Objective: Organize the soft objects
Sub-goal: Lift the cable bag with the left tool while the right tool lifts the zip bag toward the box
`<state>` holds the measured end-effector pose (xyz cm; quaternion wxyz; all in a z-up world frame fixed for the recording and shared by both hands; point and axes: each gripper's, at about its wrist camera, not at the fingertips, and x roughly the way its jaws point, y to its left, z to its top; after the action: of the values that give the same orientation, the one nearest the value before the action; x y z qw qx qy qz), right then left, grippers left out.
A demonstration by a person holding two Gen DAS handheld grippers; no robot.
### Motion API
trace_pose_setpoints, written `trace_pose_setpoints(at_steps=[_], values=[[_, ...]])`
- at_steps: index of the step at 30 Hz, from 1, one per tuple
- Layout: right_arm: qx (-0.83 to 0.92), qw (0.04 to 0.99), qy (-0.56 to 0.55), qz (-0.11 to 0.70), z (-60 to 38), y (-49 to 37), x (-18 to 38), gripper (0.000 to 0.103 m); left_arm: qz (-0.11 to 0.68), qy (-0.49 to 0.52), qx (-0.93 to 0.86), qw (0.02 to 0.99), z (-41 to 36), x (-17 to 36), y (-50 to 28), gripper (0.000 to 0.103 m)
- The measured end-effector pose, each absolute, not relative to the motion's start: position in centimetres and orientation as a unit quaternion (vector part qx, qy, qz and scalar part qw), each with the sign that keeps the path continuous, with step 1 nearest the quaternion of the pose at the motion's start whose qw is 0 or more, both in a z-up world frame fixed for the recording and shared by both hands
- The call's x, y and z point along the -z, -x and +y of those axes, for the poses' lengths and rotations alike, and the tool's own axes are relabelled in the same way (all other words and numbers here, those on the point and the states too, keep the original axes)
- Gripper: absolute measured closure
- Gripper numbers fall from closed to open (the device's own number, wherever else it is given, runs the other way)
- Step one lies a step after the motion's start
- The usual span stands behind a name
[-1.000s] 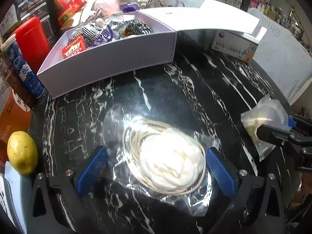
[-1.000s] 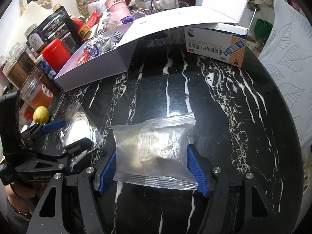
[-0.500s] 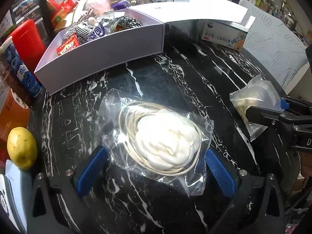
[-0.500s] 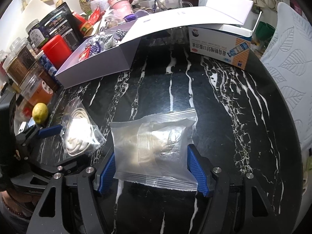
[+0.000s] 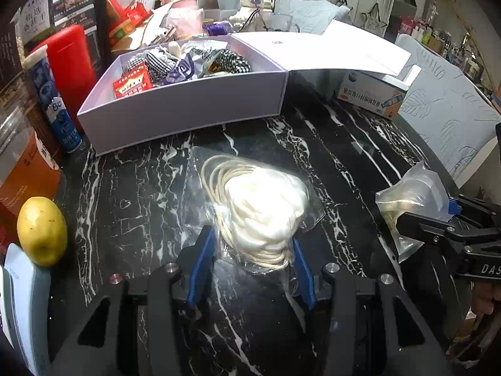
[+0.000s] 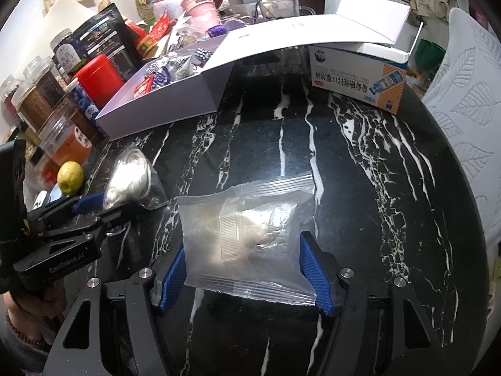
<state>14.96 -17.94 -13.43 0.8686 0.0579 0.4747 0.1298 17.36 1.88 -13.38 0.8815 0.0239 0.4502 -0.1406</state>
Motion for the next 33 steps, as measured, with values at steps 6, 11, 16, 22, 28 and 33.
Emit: trace_pose_setpoints(at_steps=[6,11,16,22,28,33], values=[[-0.130,0.878,-0.044,0.459,-17.5,-14.7,12.6,0.036,0.433,-0.017,0.145,0.890,1.9,11.8,-16.6,0.055],[-0.147,0.881,-0.047,0.446,-17.1,-14.0,11.3,0.036,0.413,-0.019,0.150,0.898,2.0,9.6,-15.9,0.055],[-0.158,0.887,-0.045,0.431,-16.9,-13.6,9.7,0.036,0.384,-0.017,0.155,0.910,2.2,7.0,-15.3,0.055],[-0.178,0.895,-0.043,0.406,-16.6,-13.4,7.3,0.036,0.349,-0.015,0.160,0.923,2.3,4.1,-14.7,0.055],[-0.199,0.903,-0.038,0.380,-16.4,-13.4,4.8,0.036,0.325,-0.006,0.171,0.930,2.4,1.6,-14.6,0.055],[-0.220,0.907,-0.032,0.359,-16.1,-13.6,2.6,0.036,0.302,-0.005,0.179,0.936,2.3,-0.1,-14.7,0.055]])
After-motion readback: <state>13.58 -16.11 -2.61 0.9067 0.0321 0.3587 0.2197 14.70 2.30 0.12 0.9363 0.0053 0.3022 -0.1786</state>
